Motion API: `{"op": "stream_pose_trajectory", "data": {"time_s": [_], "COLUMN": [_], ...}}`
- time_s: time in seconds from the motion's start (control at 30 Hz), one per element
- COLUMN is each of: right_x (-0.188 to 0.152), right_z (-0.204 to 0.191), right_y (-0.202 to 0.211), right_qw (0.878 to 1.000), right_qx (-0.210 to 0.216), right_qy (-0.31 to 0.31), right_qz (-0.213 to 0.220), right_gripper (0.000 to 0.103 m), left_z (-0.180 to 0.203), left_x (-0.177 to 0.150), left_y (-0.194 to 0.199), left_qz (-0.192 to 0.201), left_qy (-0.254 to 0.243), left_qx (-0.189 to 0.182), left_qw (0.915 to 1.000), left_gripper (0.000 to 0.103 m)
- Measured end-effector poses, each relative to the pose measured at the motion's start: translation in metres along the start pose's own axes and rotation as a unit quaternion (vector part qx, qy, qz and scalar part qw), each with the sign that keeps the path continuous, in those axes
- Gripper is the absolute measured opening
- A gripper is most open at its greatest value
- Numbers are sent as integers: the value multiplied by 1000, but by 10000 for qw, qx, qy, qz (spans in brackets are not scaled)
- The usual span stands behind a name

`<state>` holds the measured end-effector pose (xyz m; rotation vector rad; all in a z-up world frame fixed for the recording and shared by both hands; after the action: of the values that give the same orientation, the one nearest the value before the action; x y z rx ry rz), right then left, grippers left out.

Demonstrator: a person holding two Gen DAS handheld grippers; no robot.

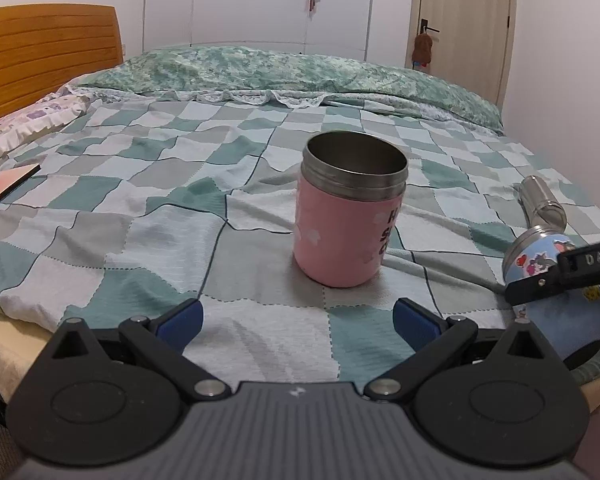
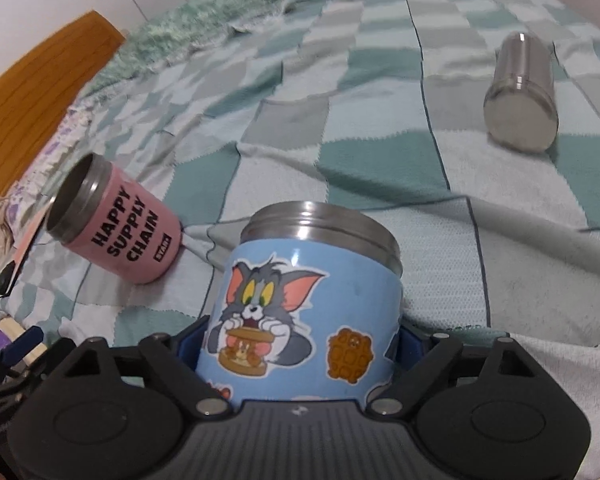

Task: Flip cup upright
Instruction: 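Carry the upright blue tumbler beside the pink tumbler and lower it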

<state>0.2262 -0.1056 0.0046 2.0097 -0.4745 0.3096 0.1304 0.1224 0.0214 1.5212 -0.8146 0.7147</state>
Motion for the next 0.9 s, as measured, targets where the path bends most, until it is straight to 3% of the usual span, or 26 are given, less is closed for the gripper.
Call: {"op": "stream_pose_trajectory", "data": {"time_s": [0.13, 0.3, 0.43, 0.6, 0.7, 0.9], "right_x": [-4, -4, 4, 14, 12, 0], "right_z": [-8, -32, -61, -95, -107, -105], "right_y": [15, 37, 41, 26, 13, -28], "right_qw": [9973, 9832, 9623, 9363, 9232, 9268], "right_qx": [145, 476, 510, 312, 167, -81], "right_qy": [398, 1006, 1584, 2238, 2532, 2648], "right_qz": [592, 1444, 2153, 2687, 2885, 2661], "right_gripper": [88, 85, 84, 84, 84, 84], "left_z": [-5, -11, -17, -25, -29, -33], "left_x": [-4, -6, -7, -7, -9, -13], "left_y": [2, 9, 17, 26, 28, 25], "left_qz": [-10, 62, 173, 266, 319, 365], "left_qy": [82, 224, 329, 360, 318, 270], "left_qx": [37, 110, 215, 361, 460, 582], "left_qw": [10000, 9997, 9991, 9983, 9979, 9973], "left_gripper": [103, 103, 103, 103, 103, 103]}}
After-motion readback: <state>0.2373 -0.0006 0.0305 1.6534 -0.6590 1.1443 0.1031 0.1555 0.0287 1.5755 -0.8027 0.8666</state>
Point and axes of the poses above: each gripper's, at about its wrist camera, not at the fingertips, and y roughly against the way its jaws point, z to its right, x to its top, the point moved 4 cm from there along -y, roughly the way its jaws point, and after that the axes turned 11 degrees about -y, right-handed, at the moved point
